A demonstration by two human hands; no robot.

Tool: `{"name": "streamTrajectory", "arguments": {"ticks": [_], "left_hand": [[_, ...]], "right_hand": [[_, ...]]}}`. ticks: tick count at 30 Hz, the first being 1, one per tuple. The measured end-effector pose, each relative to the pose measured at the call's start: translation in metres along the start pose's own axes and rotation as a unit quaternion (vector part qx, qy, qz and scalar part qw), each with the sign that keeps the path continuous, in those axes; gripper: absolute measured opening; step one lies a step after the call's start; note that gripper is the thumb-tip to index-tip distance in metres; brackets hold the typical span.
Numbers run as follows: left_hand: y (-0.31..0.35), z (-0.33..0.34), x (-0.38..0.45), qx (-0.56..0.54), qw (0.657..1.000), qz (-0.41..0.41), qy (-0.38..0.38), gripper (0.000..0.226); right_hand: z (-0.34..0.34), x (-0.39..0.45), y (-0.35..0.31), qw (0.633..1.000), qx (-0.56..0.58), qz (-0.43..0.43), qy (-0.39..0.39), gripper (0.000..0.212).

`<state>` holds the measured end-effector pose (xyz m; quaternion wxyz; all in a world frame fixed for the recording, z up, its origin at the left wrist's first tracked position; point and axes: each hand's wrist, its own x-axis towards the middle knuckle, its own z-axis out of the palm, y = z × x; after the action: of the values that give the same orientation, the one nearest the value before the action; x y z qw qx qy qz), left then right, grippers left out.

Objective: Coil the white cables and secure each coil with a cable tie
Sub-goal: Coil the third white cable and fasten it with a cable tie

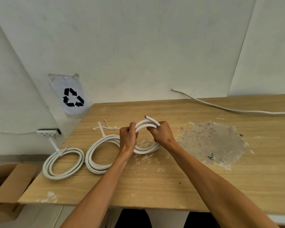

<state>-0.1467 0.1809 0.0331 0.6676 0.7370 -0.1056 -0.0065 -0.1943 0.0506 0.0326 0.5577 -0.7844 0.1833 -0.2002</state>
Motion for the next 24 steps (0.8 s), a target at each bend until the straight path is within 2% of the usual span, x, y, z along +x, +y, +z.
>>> {"name": "streamTrajectory", "arguments": {"ticks": [2,3,4,5,6,7,8,9,11,14,16,21,24], "left_hand": [[0.003,-0.006,0.001,0.022,0.999,-0.004,-0.039,0.058],[0.005,-0.007,-0.001,0.061,0.997,0.028,-0.046,0.058],[0.010,-0.008,-0.002,0.128,0.986,0.102,-0.030,0.052],[0.015,-0.009,-0.003,0.207,0.955,0.213,0.004,0.041],[0.019,-0.010,-0.003,0.270,0.902,0.336,0.012,0.034],[0.020,-0.011,0.001,0.322,0.839,0.439,-0.014,0.041],[0.019,-0.012,0.006,0.368,0.780,0.504,-0.052,0.050],[0.017,-0.014,0.011,0.412,0.734,0.535,-0.079,0.053],[0.007,-0.021,0.019,0.462,0.684,0.559,-0.082,0.047],[-0.008,-0.027,0.027,0.480,0.664,0.571,-0.049,0.040],[-0.011,-0.026,0.030,0.494,0.658,0.568,-0.026,0.041],[-0.007,-0.023,0.028,0.493,0.672,0.553,0.001,0.038],[-0.005,-0.023,0.029,0.495,0.686,0.533,-0.011,0.032]], "right_hand": [[0.001,0.005,-0.003,0.999,-0.041,-0.010,0.003,0.034],[0.002,0.006,-0.004,0.998,-0.061,-0.018,0.002,0.035],[0.003,0.008,-0.005,0.997,-0.078,-0.026,0.001,0.034],[0.004,0.009,-0.006,0.995,-0.092,-0.035,-0.003,0.034],[0.004,0.010,-0.008,0.993,-0.104,-0.047,-0.006,0.036],[0.004,0.011,-0.010,0.991,-0.115,-0.062,-0.009,0.039],[0.004,0.012,-0.011,0.989,-0.125,-0.075,-0.015,0.040],[0.004,0.013,-0.012,0.987,-0.131,-0.086,-0.024,0.039],[0.003,0.015,-0.013,0.982,-0.146,-0.110,-0.044,0.031],[0.003,0.017,-0.012,0.977,-0.152,-0.140,-0.059,0.017],[0.004,0.017,-0.008,0.977,-0.143,-0.150,-0.057,0.015],[0.009,0.006,0.005,0.982,-0.102,-0.158,-0.007,0.005],[0.011,-0.002,0.005,0.990,-0.058,-0.129,-0.015,0.018]]}}
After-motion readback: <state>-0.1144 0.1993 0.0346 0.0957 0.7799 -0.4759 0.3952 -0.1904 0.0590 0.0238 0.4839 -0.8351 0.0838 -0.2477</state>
